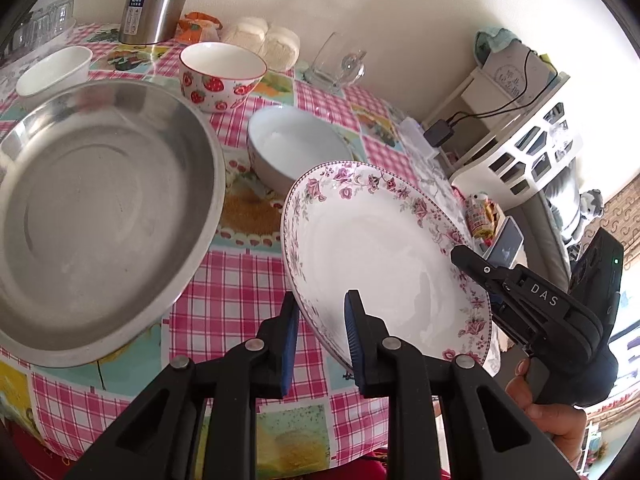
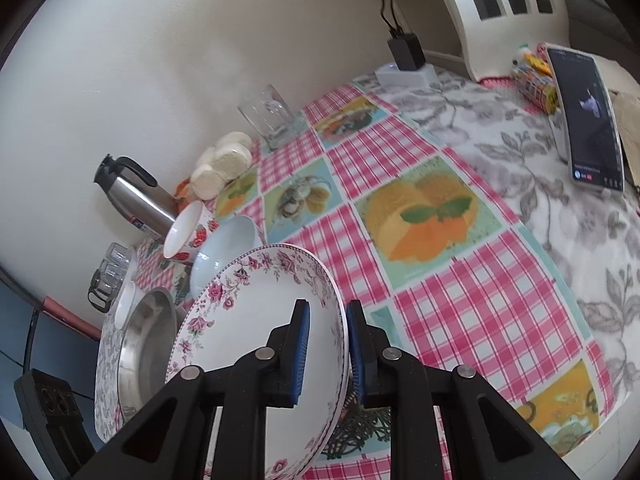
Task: Organize plates and bowls
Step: 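Carry the floral plate over the steel tray and lower it in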
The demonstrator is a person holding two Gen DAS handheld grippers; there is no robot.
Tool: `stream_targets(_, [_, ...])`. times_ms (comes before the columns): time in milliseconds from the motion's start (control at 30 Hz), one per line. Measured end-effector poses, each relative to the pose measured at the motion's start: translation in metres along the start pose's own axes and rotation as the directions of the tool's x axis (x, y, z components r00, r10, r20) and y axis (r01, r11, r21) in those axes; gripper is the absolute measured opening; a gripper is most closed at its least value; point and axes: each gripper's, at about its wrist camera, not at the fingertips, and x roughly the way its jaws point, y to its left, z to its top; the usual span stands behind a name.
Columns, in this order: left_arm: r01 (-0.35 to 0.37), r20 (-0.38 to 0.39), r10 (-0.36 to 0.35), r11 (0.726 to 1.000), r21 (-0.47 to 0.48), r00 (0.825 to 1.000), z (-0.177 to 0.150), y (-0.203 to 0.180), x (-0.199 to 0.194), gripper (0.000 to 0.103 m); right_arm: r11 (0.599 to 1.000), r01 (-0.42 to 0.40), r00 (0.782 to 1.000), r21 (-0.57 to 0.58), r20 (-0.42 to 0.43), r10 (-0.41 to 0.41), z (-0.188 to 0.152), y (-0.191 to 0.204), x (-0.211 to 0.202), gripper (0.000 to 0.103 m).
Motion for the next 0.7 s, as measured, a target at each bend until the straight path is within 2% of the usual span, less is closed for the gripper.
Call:
stream_targets(133, [0.018, 0.024, -0.017, 1.000, -0.006, 1.000, 0.004, 0.001, -0.008, 0.024, 0.999, -0.021, 0.998, -0.026, 0.057, 0.023, 0.002, 0.010, -0.011, 0.020])
stream_targets(233, [0.012, 0.045, -0.012, 1.000, -0.003, 0.999, 0.009, 0.006, -0.016, 0.024, 0.999, -0.025, 0.997, -0.049, 0.070, 0.028, 0.002, 0.019, -0.011, 0.020])
stream_targets(700, [0.002, 0.096, 0.005, 0.997, -0.073, 0.995, 0.028, 0.048, -0.047, 0.024, 0.989, -0.037, 0.999, -0.141, 0.029, 0.042, -0.010, 0.069, 0.008, 0.020])
